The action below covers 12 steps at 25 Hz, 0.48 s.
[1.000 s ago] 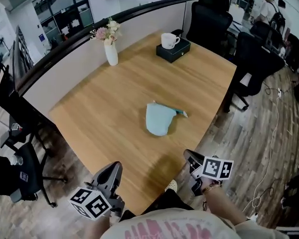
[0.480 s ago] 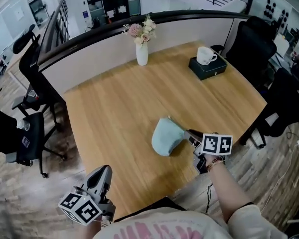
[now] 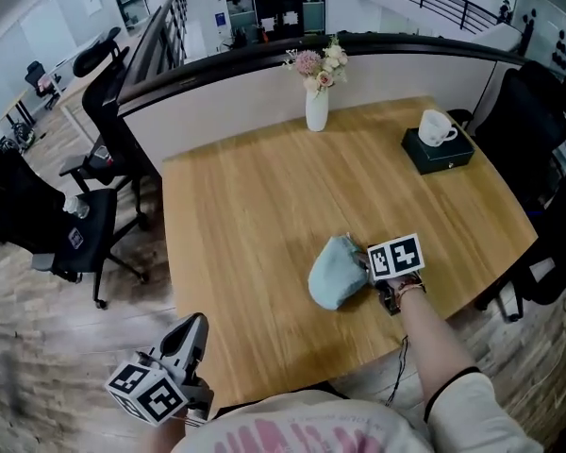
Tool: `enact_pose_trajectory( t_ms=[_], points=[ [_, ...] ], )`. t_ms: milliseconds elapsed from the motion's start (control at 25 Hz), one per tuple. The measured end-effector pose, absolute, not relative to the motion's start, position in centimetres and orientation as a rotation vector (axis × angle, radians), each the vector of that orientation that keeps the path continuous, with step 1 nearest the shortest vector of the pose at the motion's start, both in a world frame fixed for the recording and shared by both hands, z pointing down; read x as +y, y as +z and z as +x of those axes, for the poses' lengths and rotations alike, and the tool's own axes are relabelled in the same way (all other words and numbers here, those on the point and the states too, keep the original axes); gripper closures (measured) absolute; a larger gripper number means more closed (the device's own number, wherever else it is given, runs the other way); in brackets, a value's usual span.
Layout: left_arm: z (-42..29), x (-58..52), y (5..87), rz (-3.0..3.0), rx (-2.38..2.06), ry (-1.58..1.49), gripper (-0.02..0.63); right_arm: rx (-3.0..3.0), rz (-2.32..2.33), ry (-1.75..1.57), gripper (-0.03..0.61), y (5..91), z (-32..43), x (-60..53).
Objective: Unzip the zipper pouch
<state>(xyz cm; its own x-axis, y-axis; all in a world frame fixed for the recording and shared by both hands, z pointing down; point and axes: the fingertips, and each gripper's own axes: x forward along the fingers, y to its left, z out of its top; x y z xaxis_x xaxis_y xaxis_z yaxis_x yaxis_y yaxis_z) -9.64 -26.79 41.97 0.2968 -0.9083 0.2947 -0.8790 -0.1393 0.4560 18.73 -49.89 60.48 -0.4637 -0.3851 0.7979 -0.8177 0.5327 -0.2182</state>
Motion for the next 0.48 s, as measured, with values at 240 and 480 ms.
enact_pose_trajectory(
  t_ms=[240, 480],
  points=[
    [-8.2, -28.5, 42.4, 2.055, -1.532, -0.033, 0.611, -2.074, 1.003, 0.761, 0.518, 60.9, 18.2, -49.6],
    [-5.2, -31.2, 41.7, 2.146, -1.423, -0.046, 0.611, -2.132, 1.055, 0.783, 0.541, 59.2, 19.3, -47.6]
  ],
)
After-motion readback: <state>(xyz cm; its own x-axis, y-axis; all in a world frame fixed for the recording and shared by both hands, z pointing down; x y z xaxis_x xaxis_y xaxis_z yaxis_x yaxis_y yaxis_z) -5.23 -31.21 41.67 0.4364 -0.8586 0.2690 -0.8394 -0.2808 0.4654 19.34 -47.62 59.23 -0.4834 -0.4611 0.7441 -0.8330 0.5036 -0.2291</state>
